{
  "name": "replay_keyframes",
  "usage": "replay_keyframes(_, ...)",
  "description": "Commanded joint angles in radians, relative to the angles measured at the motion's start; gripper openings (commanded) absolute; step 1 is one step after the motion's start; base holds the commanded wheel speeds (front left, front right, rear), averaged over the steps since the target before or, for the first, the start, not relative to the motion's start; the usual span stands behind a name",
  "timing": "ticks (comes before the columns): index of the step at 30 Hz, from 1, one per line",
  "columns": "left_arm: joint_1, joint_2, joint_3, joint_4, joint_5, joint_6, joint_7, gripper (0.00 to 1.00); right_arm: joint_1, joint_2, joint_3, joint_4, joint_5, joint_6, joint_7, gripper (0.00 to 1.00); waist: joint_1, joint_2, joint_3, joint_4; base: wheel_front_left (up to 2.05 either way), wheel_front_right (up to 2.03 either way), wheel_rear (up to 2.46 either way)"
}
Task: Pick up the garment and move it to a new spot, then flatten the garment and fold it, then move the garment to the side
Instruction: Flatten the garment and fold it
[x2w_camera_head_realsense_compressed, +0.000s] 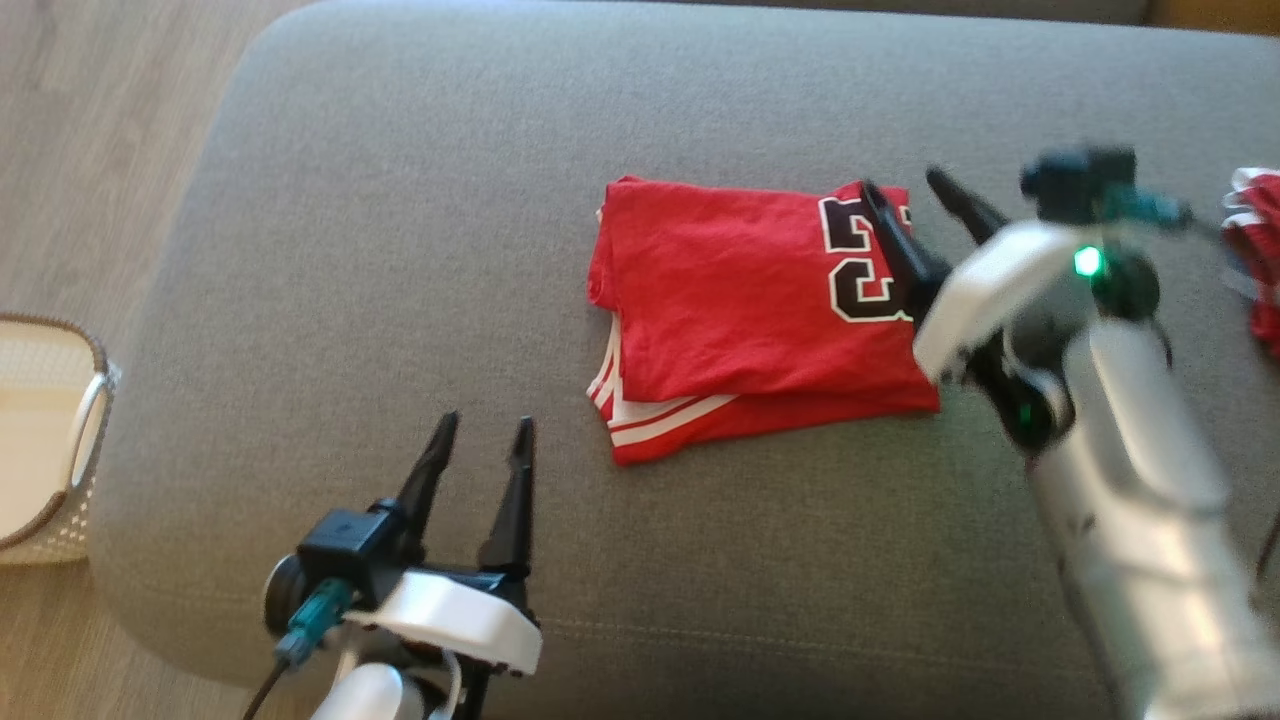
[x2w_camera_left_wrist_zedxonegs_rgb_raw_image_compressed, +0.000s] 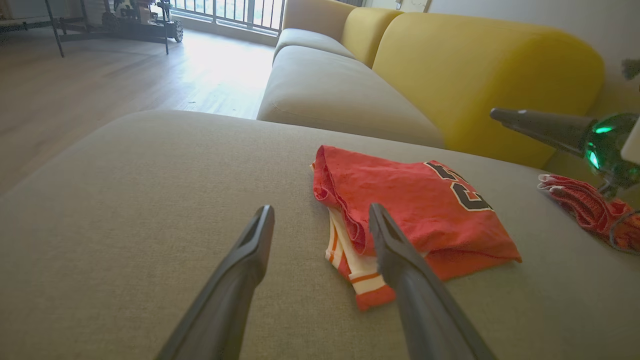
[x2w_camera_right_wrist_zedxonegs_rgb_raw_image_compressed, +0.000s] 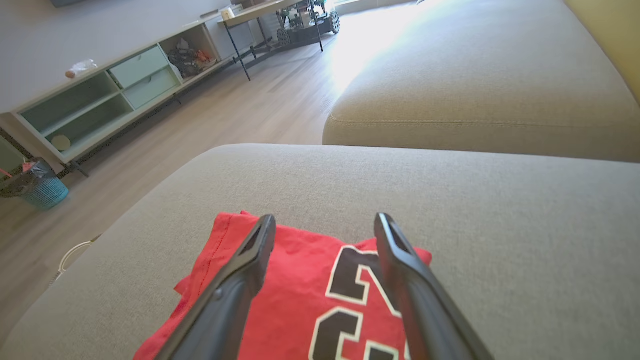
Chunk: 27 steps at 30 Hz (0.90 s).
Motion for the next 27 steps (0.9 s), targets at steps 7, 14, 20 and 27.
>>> replay_keyframes(7, 0.050, -0.005, 0.135, -0.092, -0.009, 0.039, -0.012, 1.00, 0.235, 0.034, -0.076, -0.183, -0.145, 0.000, -0.171, 1.00, 0.0000, 0.0000, -0.054, -0.053, 0.00, 0.00, 0.00)
replay_keyframes(14, 0.127, -0.024, 0.215, -0.127, 0.047, 0.032, -0.012, 1.00, 0.444, 0.055, -0.148, -0.300, -0.294, 0.000, -0.320, 1.00, 0.0000, 0.0000, -0.087, -0.116, 0.00, 0.00, 0.00)
replay_keyframes(20, 0.164, -0.060, 0.294, -0.186, 0.132, 0.007, -0.012, 1.00, 0.570, 0.058, -0.152, -0.414, -0.303, 0.000, -0.357, 1.00, 0.0000, 0.0000, -0.125, -0.158, 0.00, 0.00, 0.00)
replay_keyframes(27, 0.231, -0.081, 0.343, -0.202, 0.247, -0.030, -0.012, 1.00, 0.717, 0.058, -0.140, -0.536, -0.283, 0.000, -0.358, 1.00, 0.0000, 0.0000, -0.168, -0.192, 0.00, 0.00, 0.00)
